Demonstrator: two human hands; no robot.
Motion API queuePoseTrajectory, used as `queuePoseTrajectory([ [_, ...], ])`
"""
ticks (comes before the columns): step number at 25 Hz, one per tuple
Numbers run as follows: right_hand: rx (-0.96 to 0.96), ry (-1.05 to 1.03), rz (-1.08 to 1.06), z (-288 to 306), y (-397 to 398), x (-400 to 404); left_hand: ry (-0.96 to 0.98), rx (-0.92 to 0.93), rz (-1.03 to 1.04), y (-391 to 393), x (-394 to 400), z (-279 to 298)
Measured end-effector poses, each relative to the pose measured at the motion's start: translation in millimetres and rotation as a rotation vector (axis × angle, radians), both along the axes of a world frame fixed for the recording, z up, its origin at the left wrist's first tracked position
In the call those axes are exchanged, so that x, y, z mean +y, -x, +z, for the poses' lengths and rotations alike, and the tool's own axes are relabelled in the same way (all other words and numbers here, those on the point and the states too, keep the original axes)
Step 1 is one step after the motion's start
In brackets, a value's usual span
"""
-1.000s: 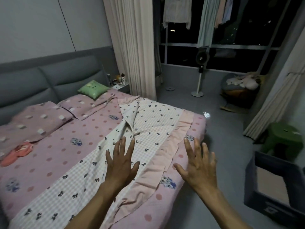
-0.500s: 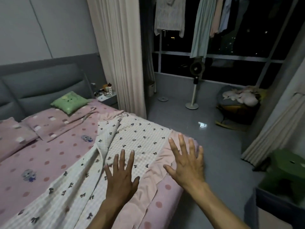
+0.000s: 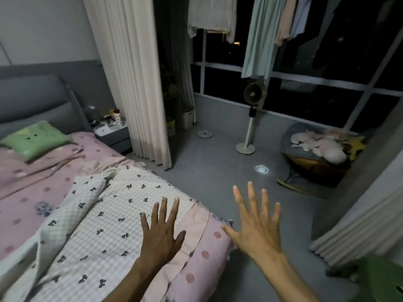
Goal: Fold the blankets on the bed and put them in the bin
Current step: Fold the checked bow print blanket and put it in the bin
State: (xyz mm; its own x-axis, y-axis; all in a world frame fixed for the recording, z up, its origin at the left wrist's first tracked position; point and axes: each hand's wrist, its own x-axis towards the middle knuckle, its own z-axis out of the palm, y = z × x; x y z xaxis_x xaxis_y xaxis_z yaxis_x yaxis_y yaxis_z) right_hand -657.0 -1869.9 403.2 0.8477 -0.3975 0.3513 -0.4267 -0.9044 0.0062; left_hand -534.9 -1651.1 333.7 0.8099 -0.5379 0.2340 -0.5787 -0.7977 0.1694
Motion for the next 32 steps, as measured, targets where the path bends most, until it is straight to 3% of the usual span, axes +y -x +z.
queuePoseTrajectory([
  [3,0.043,-0.042,0.105,-4,-72,-46,-0.027,0.060,0.118,-52,-42,-11],
  [9,0.133,-0.073,0.310,-44,-243,-149,0.093,0.179,0.481,-191,-138,-43],
  [17,0.191,-0.071,0.597,-29,-459,-239,0.099,0.133,0.785,-353,-237,-39],
  [23,0.269,-0.051,0.870,-50,-618,-301,0.116,0.187,1.006,-447,-302,-52],
  [27,0.393,-0.114,1.073,-43,-718,-272,0.022,0.219,1.211,-473,-285,-49],
  [32,0.461,-0.136,1.327,-59,-829,-178,-0.076,0.256,1.420,-536,-228,-53],
])
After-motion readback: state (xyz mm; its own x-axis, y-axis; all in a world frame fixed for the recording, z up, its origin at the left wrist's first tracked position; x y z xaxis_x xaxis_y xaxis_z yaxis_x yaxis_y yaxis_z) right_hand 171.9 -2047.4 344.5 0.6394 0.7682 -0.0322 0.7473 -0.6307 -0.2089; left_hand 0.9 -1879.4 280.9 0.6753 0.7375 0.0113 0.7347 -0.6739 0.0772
